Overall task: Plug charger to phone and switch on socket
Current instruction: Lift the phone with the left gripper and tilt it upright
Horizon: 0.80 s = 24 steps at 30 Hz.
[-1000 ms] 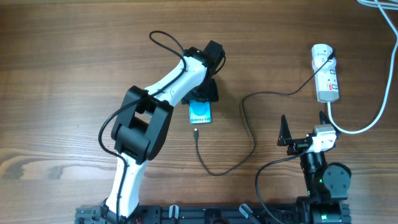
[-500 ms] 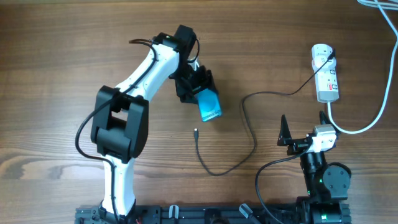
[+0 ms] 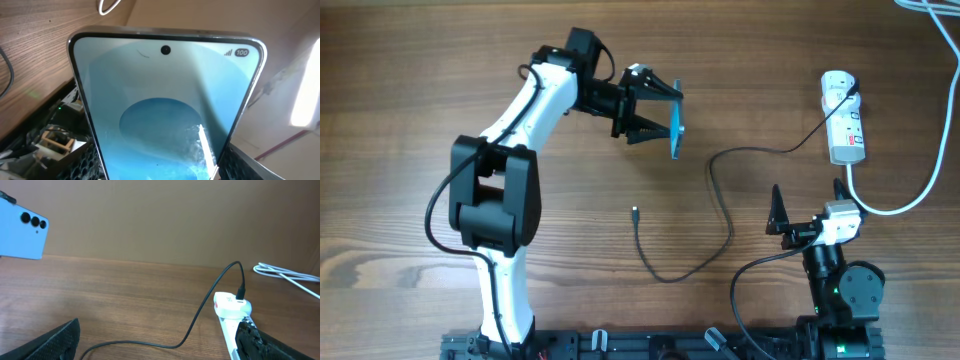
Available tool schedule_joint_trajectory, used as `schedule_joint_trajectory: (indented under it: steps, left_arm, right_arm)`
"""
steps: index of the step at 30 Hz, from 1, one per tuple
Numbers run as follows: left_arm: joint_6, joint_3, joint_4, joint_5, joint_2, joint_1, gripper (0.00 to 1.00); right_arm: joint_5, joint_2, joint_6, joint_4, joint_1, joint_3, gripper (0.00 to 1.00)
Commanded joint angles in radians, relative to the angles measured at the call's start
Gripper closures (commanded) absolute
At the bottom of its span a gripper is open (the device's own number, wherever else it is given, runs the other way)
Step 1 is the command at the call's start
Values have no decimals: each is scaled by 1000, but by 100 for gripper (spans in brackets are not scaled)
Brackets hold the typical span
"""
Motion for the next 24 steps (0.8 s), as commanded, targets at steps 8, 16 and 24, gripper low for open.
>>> schedule_joint_trajectory:
  steps: [8, 16, 24]
  left_arm:
    - [-74, 24, -62, 64, -39, 112, 28]
    - [-74, 24, -127, 64, -105, 127, 31]
    - [-74, 24, -129, 64, -206, 179, 29]
  right_arm:
    - [10, -5, -9, 3, 5, -1, 0]
    - [10, -5, -9, 3, 5, -1, 0]
    - [10, -5, -9, 3, 5, -1, 0]
